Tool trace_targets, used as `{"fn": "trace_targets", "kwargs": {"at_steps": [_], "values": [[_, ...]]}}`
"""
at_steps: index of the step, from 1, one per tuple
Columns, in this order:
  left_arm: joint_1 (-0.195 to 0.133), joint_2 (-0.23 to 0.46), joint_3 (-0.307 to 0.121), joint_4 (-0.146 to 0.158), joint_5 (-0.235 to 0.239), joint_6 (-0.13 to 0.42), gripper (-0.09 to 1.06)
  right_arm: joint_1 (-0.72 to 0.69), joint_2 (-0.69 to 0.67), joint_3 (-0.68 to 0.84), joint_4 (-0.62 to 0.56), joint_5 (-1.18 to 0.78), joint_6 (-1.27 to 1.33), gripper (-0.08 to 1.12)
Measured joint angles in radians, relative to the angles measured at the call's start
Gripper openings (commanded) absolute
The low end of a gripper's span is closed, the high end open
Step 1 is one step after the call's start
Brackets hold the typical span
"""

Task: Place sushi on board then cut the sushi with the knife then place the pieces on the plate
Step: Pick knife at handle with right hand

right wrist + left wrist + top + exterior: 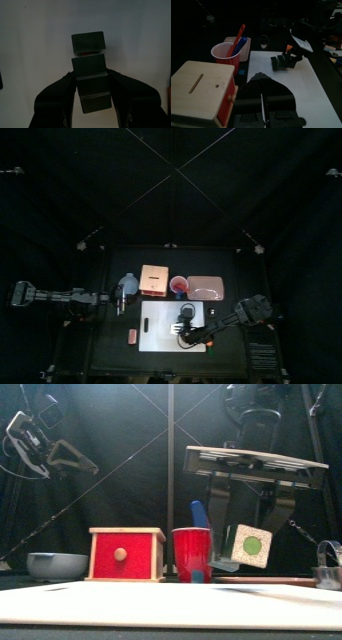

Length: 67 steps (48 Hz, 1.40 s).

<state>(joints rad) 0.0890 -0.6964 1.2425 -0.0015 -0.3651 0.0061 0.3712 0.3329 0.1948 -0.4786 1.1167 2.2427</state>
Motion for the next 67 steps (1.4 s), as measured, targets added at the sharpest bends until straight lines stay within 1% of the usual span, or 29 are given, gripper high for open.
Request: {"fn": "trace_targets", "kwargs": {"at_steps": [6,15,20,33,42,52,57,62,67], "values": [[0.005,0.0,0.0,0.005,0.002,0.0,-0.02,0.0,0.029,-0.038,0.018,0.017,-0.002,0.56],[0.011,0.0,0.009,0.006,0.002,0.0,-0.02,0.002,0.064,-0.074,0.028,0.023,0.002,0.76],[0.014,0.0,0.012,0.006,0.002,0.0,-0.02,0.002,0.077,-0.077,0.041,0.023,0.0,0.83],[0.028,0.0,0.021,0.008,0.002,0.0,-0.02,0.0,0.08,-0.089,0.037,0.025,-0.003,0.83],[0.029,0.0,0.025,0.008,0.002,0.0,-0.02,0.008,0.064,-0.094,0.023,0.035,-0.012,0.83],[0.031,0.0,0.025,0.008,0.0,0.0,-0.02,0.035,-0.006,-0.077,0.011,0.072,-0.028,0.83],[0.031,-0.002,0.025,0.008,0.002,0.0,-0.02,0.046,-0.069,-0.049,0.006,0.109,-0.074,0.83],[0.031,-0.002,0.025,0.006,0.002,0.0,-0.02,0.049,-0.135,-0.028,-0.003,0.138,-0.167,0.83],[0.031,-0.002,0.025,0.006,0.0,0.0,-0.02,0.043,-0.218,-0.002,-0.012,0.149,-0.328,0.83]]}}
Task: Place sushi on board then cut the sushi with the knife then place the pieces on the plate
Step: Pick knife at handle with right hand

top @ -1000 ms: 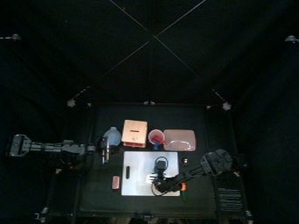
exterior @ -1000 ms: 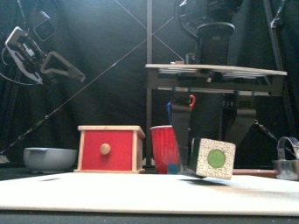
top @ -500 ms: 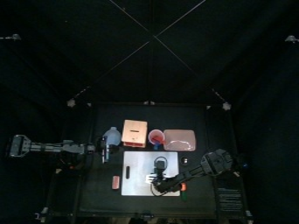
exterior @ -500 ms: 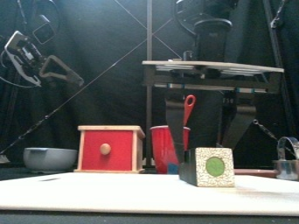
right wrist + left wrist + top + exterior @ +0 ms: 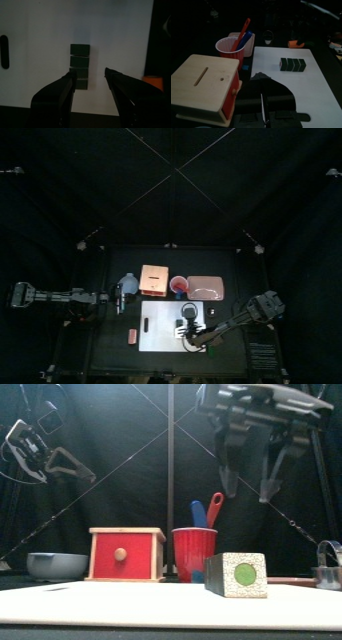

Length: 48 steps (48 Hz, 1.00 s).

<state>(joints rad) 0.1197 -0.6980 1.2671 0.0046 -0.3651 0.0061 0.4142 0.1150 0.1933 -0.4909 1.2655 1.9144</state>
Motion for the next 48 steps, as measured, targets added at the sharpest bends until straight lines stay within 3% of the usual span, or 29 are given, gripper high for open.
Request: {"fn": "trace_targets", "kwargs": {"at_steps": [24,37,48], "values": [[0.006,0.002,0.0,-0.012,0.002,-0.003,-0.02,-0.273,-0.227,0.04,-0.008,0.012,-0.87,0.83],[0.029,0.0,0.0,-0.055,0.002,-0.003,-0.02,-0.403,-0.241,-0.032,0.055,0.012,-1.195,0.83],[0.055,0.0,0.006,-0.089,0.002,-0.003,-0.02,-0.451,-0.175,-0.086,0.127,0.023,-1.417,0.83]]}}
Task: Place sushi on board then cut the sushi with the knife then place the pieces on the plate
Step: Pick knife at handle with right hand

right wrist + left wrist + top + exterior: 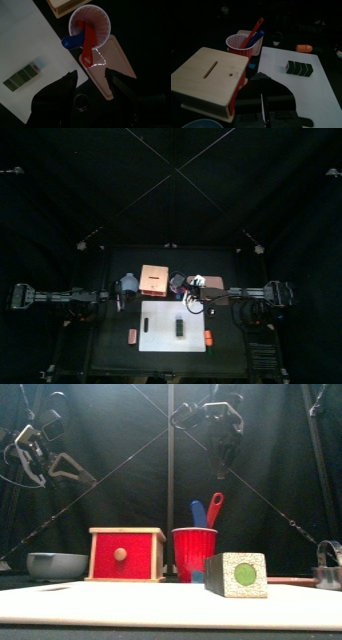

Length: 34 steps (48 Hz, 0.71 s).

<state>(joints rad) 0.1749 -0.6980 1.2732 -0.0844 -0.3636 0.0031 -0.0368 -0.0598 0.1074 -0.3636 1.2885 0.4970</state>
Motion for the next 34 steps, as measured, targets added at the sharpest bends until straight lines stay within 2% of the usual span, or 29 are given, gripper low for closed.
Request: {"fn": "trace_targets", "kwargs": {"at_steps": [13,34], "values": [[0.015,0.0,0.0,-0.017,0.0,0.0,-0.02,-0.009,0.106,-0.055,0.009,0.06,-0.155,0.83],[0.02,0.002,0.009,-0.017,0.002,0.0,-0.02,-0.046,0.262,-0.152,-0.015,0.143,-0.305,0.83]]}}
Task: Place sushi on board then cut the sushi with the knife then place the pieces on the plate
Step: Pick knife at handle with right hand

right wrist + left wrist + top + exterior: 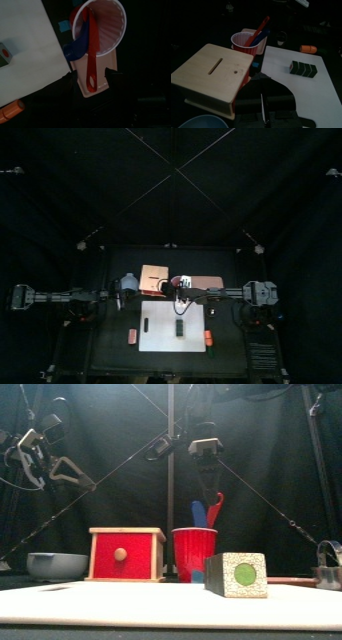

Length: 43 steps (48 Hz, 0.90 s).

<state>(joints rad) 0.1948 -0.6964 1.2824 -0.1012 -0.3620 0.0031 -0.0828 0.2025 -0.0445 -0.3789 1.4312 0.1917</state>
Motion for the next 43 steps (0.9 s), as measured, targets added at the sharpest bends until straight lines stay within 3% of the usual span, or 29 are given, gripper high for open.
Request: {"fn": "trace_targets", "kwargs": {"at_steps": [33,43], "values": [[0.003,-0.002,0.017,-0.002,0.0,0.0,-0.02,-0.078,0.087,-0.06,0.006,0.064,-0.101,0.83],[0.008,0.0,0.018,-0.002,0.0,0.0,-0.02,-0.097,0.094,-0.067,0.017,0.064,-0.103,0.75]]}}
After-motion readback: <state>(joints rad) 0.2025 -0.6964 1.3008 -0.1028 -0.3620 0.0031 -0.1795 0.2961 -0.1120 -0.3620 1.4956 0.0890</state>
